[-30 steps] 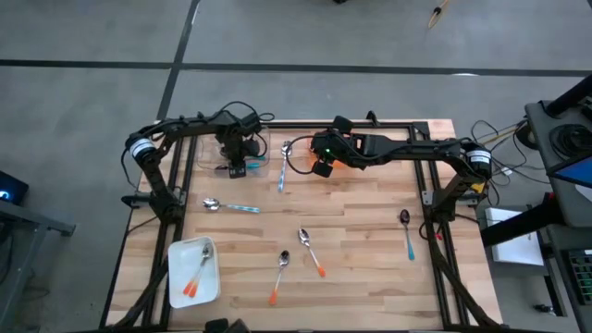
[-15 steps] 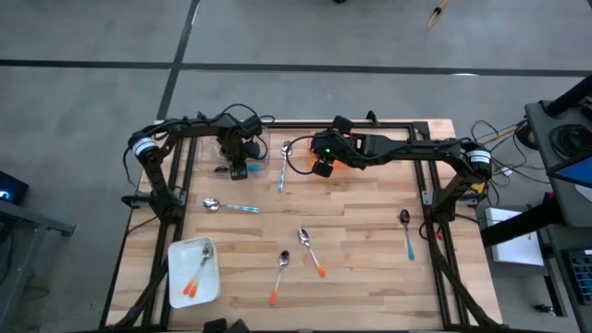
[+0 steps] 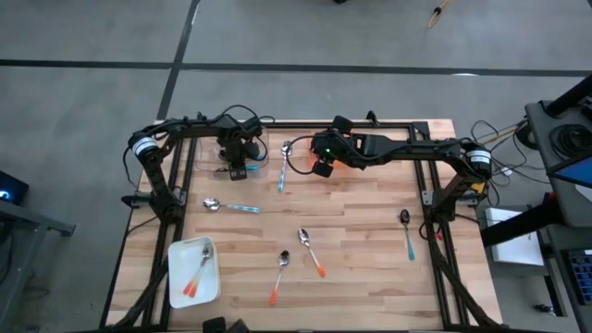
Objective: Sort silverware by color (type)
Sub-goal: Adjust the blue spoon in the transparent bin
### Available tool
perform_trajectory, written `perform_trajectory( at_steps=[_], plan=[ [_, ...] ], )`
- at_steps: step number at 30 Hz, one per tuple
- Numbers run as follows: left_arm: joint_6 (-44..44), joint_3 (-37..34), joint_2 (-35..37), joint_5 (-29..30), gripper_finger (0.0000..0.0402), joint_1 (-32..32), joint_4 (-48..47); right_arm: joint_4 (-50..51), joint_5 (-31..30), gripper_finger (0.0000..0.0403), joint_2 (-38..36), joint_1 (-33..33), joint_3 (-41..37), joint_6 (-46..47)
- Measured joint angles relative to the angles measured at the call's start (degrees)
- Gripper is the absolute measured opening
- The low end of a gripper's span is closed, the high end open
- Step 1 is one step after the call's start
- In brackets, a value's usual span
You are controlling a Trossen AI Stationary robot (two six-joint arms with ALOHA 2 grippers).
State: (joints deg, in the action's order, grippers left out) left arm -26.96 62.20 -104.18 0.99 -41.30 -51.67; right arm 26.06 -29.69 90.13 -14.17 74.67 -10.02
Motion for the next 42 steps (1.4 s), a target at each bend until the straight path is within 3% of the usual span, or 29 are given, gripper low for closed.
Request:
perform_trajectory(
  at_steps=[23,30,42],
  plan=[
    [0.52,-0.07,-0.04,0.38,0.0075,0.00,0.16,0.00,0.00,0.0144,0.00,0.00,0.00,-0.02],
    [0.77,-0.10,-0.04,0.37,0.0009,0.00,0.12,-0.02,0.00,0.0144,0.00,0.00,0.00,-0.02],
    [1.53,-0.29,2.76,1.75,0.0002,-0.11,0.18,-0.02,0.00,0.0144,0.00,-0.01,0.00,-0.04]
  ],
)
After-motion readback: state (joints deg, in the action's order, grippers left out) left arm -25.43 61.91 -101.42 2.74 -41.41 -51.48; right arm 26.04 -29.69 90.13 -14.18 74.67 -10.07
